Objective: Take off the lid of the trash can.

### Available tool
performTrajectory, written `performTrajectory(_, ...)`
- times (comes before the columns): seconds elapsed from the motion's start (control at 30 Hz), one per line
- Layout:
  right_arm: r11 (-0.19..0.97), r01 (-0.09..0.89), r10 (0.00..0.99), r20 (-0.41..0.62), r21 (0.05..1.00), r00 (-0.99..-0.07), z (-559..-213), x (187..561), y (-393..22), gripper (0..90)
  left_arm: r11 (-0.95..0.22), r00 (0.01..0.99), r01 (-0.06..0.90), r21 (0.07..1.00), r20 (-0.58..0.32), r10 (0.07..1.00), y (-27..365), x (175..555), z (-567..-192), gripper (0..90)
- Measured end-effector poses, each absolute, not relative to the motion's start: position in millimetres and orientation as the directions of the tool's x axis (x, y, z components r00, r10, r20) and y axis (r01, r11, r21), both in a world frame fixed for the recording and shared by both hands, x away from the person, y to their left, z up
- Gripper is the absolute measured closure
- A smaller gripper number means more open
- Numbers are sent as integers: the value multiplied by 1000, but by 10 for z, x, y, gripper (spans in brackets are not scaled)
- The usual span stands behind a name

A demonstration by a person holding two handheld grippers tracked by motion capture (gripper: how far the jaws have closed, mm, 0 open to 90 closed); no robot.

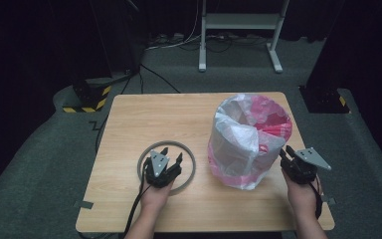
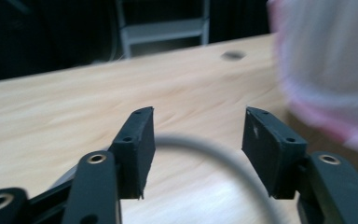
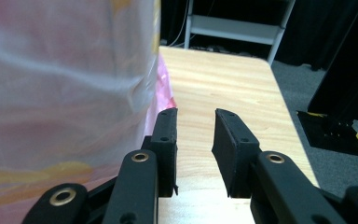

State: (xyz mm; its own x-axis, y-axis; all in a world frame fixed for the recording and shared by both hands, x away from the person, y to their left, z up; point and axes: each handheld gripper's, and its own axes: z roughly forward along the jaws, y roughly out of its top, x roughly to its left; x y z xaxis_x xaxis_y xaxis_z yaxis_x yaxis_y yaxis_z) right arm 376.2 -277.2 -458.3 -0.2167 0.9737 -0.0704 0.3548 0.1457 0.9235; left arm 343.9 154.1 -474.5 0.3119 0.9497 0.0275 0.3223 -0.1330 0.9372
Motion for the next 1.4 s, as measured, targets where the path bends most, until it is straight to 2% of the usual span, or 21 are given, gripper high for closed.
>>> performTrajectory(0.17, 180, 362, 966, -96, 915, -239, -4594, 3786, -2650, 708, -88, 270, 381, 920, -20, 963, 2001, 3311, -4875, 377)
performTrajectory(0.27, 176, 368, 966, -89, 913, -242, -4579, 3760, -2689, 657, -131, 245, 394, 909, 33, 969, 2131, 3262, -4972, 360)
performTrajectory(0.37, 175, 369, 971, -98, 913, -218, -4562, 3706, -2751, 645, -109, 228, 411, 905, 14, 974, 2225, 3261, -5018, 331)
performTrajectory(0.47, 183, 389, 973, -109, 903, -203, -4582, 3679, -2811, 611, -126, 217, 440, 889, 31, 976, 2295, 3269, -5077, 283)
performTrajectory(0.67, 182, 503, 977, -99, 845, -188, -4735, 3714, -2900, 546, -139, 203, 450, 882, 50, 978, 2364, 3273, -5123, 192)
performTrajectory(0.77, 171, 553, 979, -77, 815, -189, -4814, 3758, -2913, 532, -138, 200, 461, 876, 49, 979, 2397, 3284, -5146, 175)
performTrajectory(0.97, 156, 662, 978, -22, 733, -207, -4909, 3851, -2927, 480, -143, 211, 490, 860, 42, 977, 2437, 3313, -5189, 174)
performTrajectory(1.17, 228, 744, 968, -67, 628, -240, -4875, 3925, -2843, 426, -188, 244, 518, 834, 67, 968, 2403, 3333, -5234, 169)
performTrajectory(1.4, 199, 824, 977, -37, 530, -212, -4905, 4016, -2770, 384, -193, 259, 514, 836, 63, 964, 2403, 3333, -5232, 169)
